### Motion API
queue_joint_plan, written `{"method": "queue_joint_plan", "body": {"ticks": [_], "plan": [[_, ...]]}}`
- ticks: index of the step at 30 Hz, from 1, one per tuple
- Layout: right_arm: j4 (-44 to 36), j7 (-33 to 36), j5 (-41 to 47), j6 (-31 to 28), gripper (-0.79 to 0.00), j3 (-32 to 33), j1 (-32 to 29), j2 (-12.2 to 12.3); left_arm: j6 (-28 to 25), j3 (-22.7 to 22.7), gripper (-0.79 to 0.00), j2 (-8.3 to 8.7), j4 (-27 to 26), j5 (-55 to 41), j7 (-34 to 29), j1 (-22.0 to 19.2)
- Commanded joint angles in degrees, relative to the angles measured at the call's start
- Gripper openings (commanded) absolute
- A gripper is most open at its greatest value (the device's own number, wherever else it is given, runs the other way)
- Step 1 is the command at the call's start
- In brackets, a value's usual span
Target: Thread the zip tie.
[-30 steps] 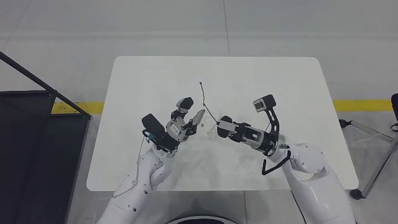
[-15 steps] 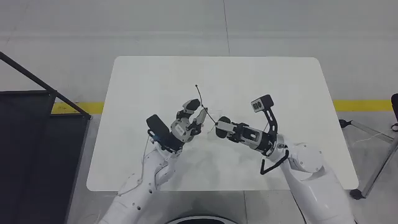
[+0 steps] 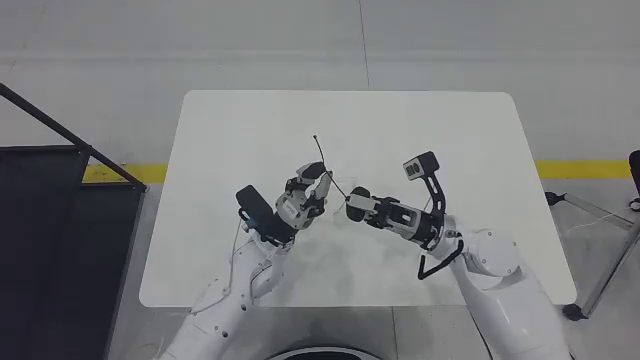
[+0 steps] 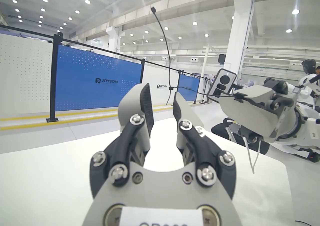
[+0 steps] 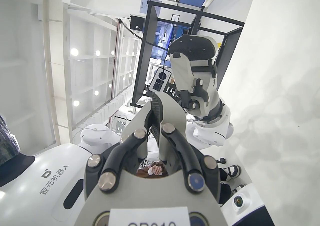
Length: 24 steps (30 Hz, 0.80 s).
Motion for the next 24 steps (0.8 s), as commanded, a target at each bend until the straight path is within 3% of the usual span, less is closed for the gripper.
{"method": "queue_joint_plan", "body": {"ticks": [1, 4, 9, 24], "plan": [[0.02, 0.14, -0.01, -0.03, -0.785, -0.05, 0.04, 0.01, -0.04, -0.01, -0.548, -0.01, -0.01, 0.07, 0.10, 0.01], [0.06, 0.15, 0.02, -0.06, -0.785, -0.09, 0.08, 0.03, -0.06, 0.01, -0.582, -0.02, -0.02, 0.22, 0.06, 0.01], [0.07, 0.04, 0.16, -0.08, -0.785, -0.11, 0.09, 0.05, -0.10, 0.02, -0.785, -0.05, -0.04, 0.46, 0.16, 0.00], [0.17, 0.14, 3.85, -3.34, -0.785, 1.24, -0.81, 0.12, -0.91, 0.01, -0.785, 0.11, 0.16, 2.43, 0.06, 0.31]]}}
